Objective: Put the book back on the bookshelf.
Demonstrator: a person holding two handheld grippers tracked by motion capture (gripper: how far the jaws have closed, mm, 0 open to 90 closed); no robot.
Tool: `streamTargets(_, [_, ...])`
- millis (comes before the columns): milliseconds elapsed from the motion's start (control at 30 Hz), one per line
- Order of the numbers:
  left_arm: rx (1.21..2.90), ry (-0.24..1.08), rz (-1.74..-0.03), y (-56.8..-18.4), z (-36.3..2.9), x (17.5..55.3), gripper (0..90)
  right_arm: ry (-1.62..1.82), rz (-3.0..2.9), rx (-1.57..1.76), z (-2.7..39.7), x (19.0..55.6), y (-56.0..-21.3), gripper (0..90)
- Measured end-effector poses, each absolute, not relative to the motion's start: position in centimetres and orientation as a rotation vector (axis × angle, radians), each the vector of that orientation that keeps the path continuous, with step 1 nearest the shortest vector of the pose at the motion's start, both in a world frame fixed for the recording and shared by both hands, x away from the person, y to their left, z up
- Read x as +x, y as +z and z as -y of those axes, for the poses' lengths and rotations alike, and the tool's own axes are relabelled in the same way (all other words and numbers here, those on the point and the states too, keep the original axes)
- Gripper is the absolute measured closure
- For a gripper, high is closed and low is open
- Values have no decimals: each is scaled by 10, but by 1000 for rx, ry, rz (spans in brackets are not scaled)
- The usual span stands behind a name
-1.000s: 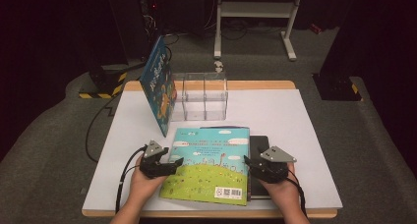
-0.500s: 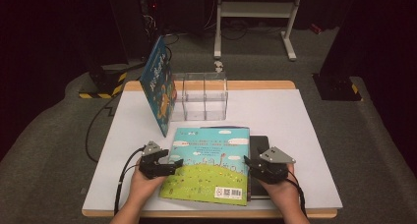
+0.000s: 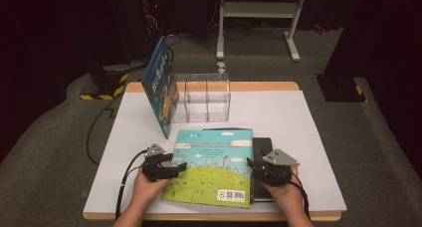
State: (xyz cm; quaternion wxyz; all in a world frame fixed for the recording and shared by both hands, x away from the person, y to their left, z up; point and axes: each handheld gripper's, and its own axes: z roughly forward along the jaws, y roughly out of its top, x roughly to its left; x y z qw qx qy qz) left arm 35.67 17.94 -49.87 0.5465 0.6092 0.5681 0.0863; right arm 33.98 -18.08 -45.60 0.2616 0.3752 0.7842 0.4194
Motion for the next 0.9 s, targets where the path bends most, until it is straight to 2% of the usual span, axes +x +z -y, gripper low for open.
streamTargets(900, [1481,190,-1282,-497,-160,350,251,1133,-2055,1056,199,336,-451,390])
